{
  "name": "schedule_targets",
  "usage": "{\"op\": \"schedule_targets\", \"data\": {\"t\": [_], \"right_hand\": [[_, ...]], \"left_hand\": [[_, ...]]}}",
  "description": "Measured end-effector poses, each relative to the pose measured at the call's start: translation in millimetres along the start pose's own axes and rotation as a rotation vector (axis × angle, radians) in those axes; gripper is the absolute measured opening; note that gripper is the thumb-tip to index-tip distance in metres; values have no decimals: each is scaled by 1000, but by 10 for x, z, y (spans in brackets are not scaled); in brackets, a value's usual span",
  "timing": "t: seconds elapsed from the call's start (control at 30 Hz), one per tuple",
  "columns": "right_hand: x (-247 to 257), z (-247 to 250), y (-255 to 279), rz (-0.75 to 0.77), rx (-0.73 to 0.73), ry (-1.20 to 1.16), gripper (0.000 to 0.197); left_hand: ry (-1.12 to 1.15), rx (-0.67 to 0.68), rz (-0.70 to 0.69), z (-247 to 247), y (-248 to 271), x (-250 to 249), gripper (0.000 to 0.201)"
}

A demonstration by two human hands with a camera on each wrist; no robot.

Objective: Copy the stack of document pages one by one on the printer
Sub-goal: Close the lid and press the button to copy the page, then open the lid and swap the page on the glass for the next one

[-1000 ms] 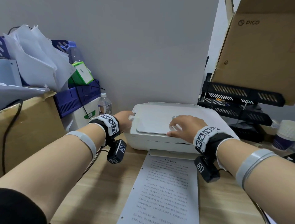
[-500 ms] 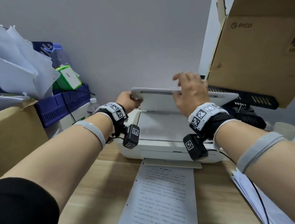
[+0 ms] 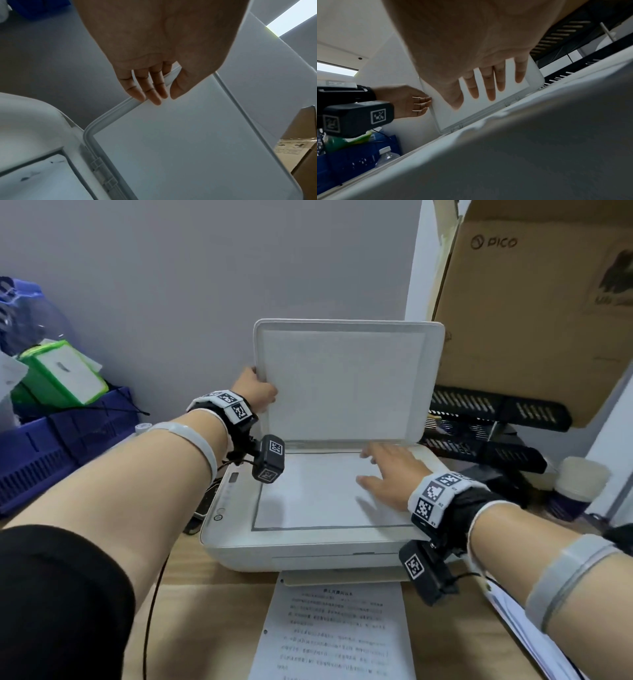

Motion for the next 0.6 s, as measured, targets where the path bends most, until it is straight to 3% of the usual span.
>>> {"op": "schedule_targets", "data": {"t": [0.17, 0.3, 0.37, 0.43, 0.53, 0.6], "right_hand": [[-81, -145, 79, -3, 105, 30, 55], [-146, -175, 170, -45, 193, 88, 67], [-179, -194, 243, -56, 234, 97, 69], [-200, -242, 351, -40, 300, 103, 76], [-206, -284, 532, -8, 353, 154, 97], [-156, -229, 658, 14, 353, 159, 94]], "left_hand": [[126, 25, 82, -85, -7, 53, 33], [127, 43, 126, -59, 118, 69, 65], [120, 61, 145, -33, 235, 66, 71], [93, 98, 162, -3, 400, 66, 64], [-1, 215, 136, 7, 754, 21, 35], [-75, 324, 114, -15, 1024, 15, 27]]}}
Point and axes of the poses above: each hand's wrist, its own y-axis away from the middle knuckle, its own z-axis out of the back of the hand, x = y × z, the point moved 6 cm from there along -y, towards the middle knuckle, and after that the axes turned 5 degrees about y, right-handed, at the moved point
